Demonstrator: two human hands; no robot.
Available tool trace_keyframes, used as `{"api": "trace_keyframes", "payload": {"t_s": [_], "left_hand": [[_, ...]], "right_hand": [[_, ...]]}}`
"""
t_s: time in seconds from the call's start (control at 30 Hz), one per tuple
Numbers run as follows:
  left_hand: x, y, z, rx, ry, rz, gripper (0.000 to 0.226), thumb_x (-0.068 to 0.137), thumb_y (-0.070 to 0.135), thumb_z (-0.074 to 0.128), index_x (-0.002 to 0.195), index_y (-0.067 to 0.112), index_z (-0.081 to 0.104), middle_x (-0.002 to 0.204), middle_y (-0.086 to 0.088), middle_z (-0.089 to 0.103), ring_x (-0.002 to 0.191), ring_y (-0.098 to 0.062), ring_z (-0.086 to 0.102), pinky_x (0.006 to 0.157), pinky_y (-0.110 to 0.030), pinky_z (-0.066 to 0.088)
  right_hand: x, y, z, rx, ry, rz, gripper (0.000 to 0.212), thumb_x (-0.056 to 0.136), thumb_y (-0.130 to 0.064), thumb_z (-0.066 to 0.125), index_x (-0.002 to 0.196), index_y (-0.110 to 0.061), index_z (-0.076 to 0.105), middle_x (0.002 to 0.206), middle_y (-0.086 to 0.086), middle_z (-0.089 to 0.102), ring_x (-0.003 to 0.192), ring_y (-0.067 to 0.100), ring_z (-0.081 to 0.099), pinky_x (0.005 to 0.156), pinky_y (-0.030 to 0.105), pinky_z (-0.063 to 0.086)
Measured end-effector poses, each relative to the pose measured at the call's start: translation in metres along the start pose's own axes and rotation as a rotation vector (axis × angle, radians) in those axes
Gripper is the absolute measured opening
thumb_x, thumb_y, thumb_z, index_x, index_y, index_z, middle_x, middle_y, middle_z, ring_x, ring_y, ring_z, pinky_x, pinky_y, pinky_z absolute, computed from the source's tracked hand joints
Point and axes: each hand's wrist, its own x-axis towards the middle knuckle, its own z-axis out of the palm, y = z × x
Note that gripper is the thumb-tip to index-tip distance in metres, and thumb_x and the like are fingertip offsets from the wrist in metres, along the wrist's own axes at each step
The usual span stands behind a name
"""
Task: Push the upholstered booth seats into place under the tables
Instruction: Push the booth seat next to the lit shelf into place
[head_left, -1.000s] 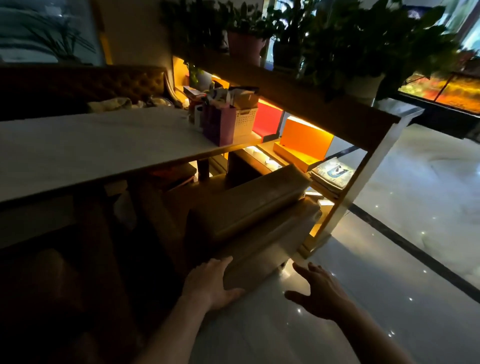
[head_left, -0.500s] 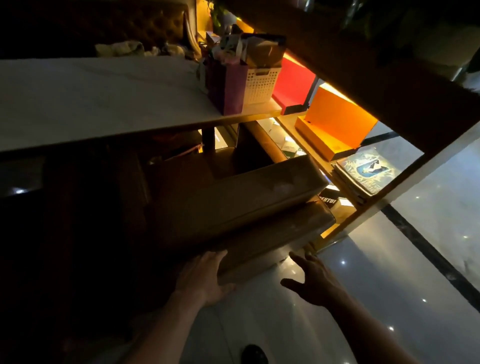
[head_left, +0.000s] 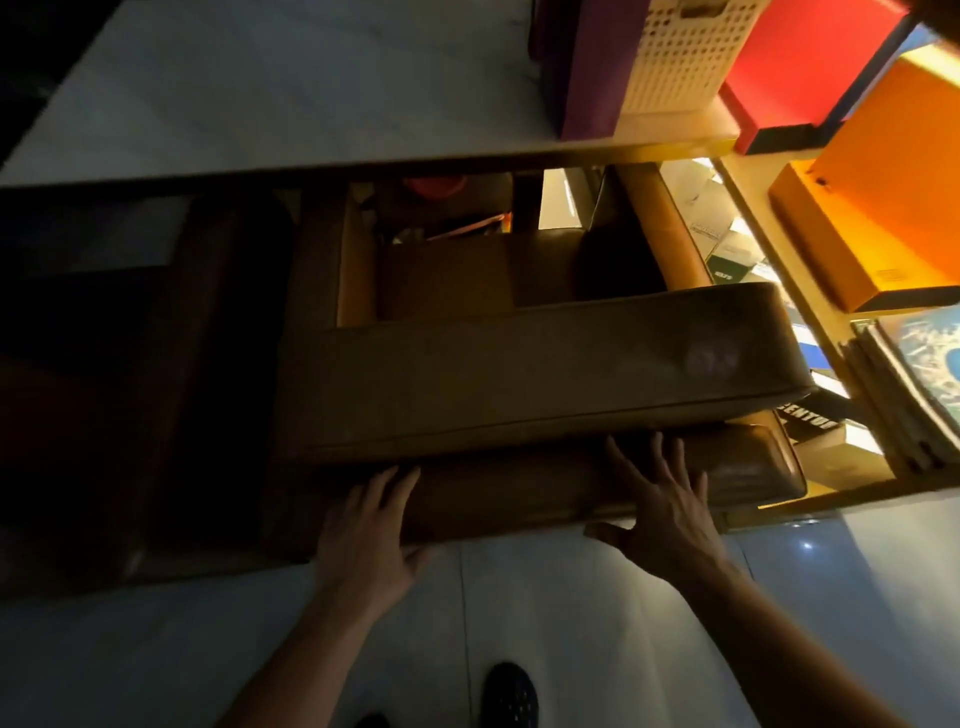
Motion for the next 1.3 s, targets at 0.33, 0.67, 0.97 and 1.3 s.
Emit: {"api": "trace_keyframes", "payload": {"t_s": [0.33, 0.67, 0.97, 1.3], "left_hand": [[0.008, -0.031, 0.018, 0.019, 0.18, 0.026, 0.089, 0.072, 0.078, 0.058, 0.147, 0.036, 0.037, 0.135, 0.007, 0.044, 0.121, -0.022, 0.039, 0.102, -0.048, 0.04], [-0.007, -0.054, 0.022, 0.01, 0.259, 0.065, 0.084, 0.075, 0.082, 0.048, 0.145, 0.037, 0.038, 0.13, 0.006, 0.048, 0.118, -0.021, 0.042, 0.101, -0.045, 0.036], [-0.06, -0.1, 0.029, -0.044, 0.29, 0.08, 0.078, 0.078, 0.081, 0.047, 0.143, 0.038, 0.043, 0.13, 0.008, 0.053, 0.121, -0.02, 0.043, 0.102, -0.045, 0.038], [-0.1, -0.136, 0.04, -0.039, 0.237, 0.094, 0.081, 0.077, 0.084, 0.045, 0.145, 0.039, 0.042, 0.132, 0.012, 0.053, 0.12, -0.02, 0.048, 0.101, -0.046, 0.041]], "right_hand": [[0.01, -0.016, 0.023, -0.051, 0.115, 0.032, 0.108, 0.063, -0.09, 0.047, 0.153, -0.05, 0.002, 0.161, 0.026, -0.003, 0.145, 0.054, -0.009, 0.11, 0.078, 0.012], [-0.003, -0.034, 0.037, -0.065, 0.181, 0.015, 0.101, 0.066, -0.088, 0.041, 0.153, -0.04, 0.025, 0.156, 0.032, 0.016, 0.143, 0.057, 0.005, 0.105, 0.08, 0.022], [-0.051, -0.072, 0.071, -0.071, 0.193, -0.011, 0.099, 0.07, -0.094, 0.023, 0.148, -0.035, 0.041, 0.145, 0.037, 0.031, 0.132, 0.061, 0.022, 0.091, 0.074, 0.037], [-0.086, -0.098, 0.09, -0.075, 0.17, -0.021, 0.096, 0.068, -0.09, 0.036, 0.148, -0.037, 0.039, 0.146, 0.034, 0.029, 0.133, 0.061, 0.021, 0.089, 0.074, 0.039]]}}
